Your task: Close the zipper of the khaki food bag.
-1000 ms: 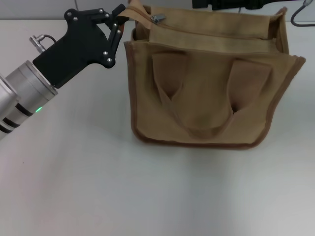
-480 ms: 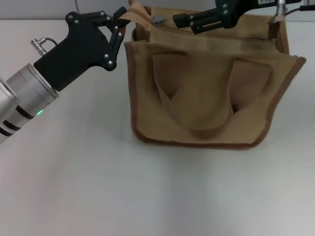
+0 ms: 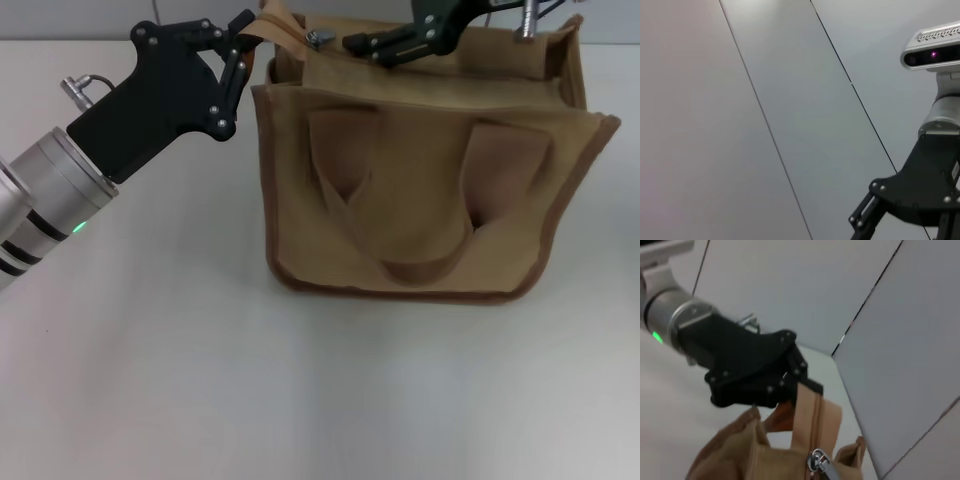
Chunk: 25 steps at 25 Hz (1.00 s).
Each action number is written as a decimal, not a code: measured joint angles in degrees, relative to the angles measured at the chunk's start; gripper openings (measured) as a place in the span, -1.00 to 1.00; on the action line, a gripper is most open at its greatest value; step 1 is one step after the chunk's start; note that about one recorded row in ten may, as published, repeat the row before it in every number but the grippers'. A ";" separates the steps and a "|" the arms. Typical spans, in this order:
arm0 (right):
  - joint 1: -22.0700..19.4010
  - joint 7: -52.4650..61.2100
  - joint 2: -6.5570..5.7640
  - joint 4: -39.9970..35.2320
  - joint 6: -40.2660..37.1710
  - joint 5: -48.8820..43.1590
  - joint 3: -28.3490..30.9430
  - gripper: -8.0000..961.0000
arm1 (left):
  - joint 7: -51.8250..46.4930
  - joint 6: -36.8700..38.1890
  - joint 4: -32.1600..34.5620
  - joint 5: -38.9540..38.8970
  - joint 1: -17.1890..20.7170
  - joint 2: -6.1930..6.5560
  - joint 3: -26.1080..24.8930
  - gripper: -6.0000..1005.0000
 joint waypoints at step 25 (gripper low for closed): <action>-1.53 -0.99 1.82 -5.91 6.20 -1.44 -10.47 0.62 | -0.99 1.52 0.70 0.06 -0.48 0.00 0.44 -0.93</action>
